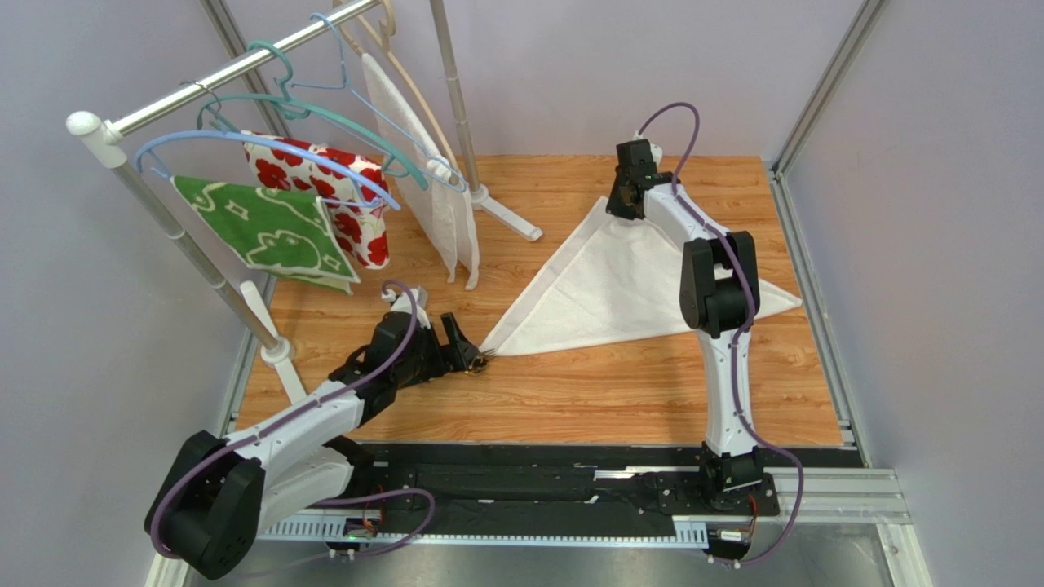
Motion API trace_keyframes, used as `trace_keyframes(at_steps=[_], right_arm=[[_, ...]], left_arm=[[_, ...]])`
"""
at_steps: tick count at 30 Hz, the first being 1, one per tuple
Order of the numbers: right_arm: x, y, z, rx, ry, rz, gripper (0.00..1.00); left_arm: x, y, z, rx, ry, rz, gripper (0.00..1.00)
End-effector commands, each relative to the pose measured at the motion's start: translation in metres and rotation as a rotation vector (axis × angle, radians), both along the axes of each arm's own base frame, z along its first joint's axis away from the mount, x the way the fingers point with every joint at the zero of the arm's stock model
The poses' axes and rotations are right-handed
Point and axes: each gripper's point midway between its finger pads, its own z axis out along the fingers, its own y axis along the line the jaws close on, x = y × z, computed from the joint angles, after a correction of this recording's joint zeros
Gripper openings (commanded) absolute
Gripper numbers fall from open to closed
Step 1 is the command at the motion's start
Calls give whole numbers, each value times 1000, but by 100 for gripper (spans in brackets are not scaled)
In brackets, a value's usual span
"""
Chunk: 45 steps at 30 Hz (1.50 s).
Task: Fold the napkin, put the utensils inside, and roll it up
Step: Fold the napkin
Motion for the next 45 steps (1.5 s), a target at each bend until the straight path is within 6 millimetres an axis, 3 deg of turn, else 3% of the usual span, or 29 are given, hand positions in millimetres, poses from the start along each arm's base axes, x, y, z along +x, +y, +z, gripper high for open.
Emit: trace_keyframes(at_steps=[1,5,7,11,15,27,32,45], right_arm=[[12,13,58,21,-125,18,0],[20,20,70,36,-152,25,0],[24,20,67,33,-151,23,0],[32,25,67,41,-163,21,0],[42,28,71,53,-187,21,0],[52,39,31,83,-141,39,0],[56,45,36,115,-170,25,0],[79,50,67,207,-289,-62,0]], left_arm=[[15,-6,33,1,-67,-9,95],[29,-4,70,31,-140,-4,96],[35,-6,89,33,-177,-14,96],[38,-11,103,29,-209,-44,96],[41,-14,91,42,-205,-62,97],[45,-43,43,-46,-179,-154,96],[39,-38,34,-27,-162,-156,96],[36,-30,39,-2,-169,-136,96]])
